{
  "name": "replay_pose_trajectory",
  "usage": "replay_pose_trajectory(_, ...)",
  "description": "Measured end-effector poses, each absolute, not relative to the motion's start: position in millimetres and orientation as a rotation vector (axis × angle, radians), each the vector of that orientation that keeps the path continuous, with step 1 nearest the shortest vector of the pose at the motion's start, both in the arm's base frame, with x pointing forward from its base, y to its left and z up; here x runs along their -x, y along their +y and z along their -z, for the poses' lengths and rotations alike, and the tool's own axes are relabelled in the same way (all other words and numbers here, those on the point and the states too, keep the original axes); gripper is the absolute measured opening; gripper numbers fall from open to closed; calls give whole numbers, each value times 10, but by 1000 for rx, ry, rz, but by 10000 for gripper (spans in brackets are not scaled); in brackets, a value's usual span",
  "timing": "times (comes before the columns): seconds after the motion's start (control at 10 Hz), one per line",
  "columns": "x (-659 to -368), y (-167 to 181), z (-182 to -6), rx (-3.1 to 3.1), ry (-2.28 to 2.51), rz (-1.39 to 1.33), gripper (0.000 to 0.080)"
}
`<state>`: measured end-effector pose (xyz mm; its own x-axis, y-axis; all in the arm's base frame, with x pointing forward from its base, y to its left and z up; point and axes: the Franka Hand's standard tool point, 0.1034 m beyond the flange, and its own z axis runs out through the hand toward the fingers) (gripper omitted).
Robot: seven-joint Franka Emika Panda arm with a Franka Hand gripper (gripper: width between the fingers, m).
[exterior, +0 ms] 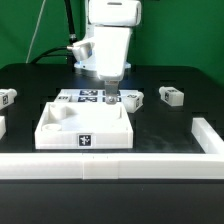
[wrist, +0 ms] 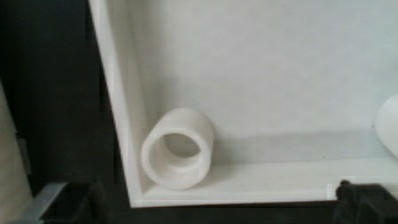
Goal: Assemble one leg
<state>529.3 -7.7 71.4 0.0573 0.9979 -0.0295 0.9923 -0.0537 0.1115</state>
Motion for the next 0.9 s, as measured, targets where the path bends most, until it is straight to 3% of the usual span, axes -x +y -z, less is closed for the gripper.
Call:
replay_pose_trajectory(0.6, -5229, -154, -661, -2196, 2102, -57, 650)
replay_pose_trajectory(0.9, -4681, -279, -499, -2210, 2134, -18, 650)
